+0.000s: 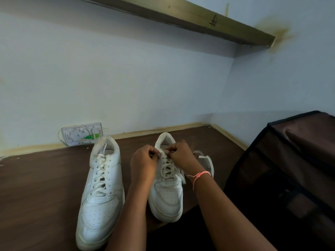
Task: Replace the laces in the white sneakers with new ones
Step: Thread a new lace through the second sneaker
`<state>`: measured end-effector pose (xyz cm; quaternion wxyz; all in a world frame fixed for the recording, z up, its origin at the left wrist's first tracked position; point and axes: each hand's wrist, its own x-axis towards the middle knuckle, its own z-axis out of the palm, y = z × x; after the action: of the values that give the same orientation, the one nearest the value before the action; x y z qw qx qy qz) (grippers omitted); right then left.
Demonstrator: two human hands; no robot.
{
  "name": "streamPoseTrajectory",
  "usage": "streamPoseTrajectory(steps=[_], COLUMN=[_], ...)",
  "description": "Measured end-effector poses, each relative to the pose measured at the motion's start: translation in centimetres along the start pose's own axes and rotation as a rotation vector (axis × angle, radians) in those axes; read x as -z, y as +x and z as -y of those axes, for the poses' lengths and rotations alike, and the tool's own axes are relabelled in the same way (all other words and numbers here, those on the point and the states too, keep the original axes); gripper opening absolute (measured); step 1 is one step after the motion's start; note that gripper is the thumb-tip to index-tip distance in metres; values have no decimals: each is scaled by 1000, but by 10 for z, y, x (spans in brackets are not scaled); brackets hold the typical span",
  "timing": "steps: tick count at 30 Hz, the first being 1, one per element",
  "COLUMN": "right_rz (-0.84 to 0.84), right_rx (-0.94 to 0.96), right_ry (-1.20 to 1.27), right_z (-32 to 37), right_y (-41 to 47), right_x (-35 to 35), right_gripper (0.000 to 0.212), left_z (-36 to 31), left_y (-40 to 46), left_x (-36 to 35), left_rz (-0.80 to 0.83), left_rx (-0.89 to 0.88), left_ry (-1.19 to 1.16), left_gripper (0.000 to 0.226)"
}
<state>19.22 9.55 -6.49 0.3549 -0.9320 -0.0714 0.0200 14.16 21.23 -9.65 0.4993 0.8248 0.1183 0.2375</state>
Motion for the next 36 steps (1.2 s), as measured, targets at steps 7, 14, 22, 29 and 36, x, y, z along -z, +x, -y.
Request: streamPoseTrajectory(steps=[7, 14, 22, 29, 36], right_rz=[-233, -408, -519, -542, -536], right_rx=[34, 19, 98, 121, 85], right_ry=[-156, -216, -237, -252, -362], right_z=[5, -23, -28, -33, -33], right_y=[-56, -89, -86, -77, -76], right_x=[1, -34, -43, -45, -50], right_gripper=[55, 96, 75, 50, 46], left_z=[-5, -7, -23, -5, -9], left_y=[5, 15, 10, -1, 16], left_x=[24, 134, 61, -1, 52], left_rz=[52, -476, -97, -13, -319], left_rx=[85, 144, -162, -167, -47], left_ry=[-114, 134, 278, 287, 265], left_gripper=[14, 8, 11, 16, 8])
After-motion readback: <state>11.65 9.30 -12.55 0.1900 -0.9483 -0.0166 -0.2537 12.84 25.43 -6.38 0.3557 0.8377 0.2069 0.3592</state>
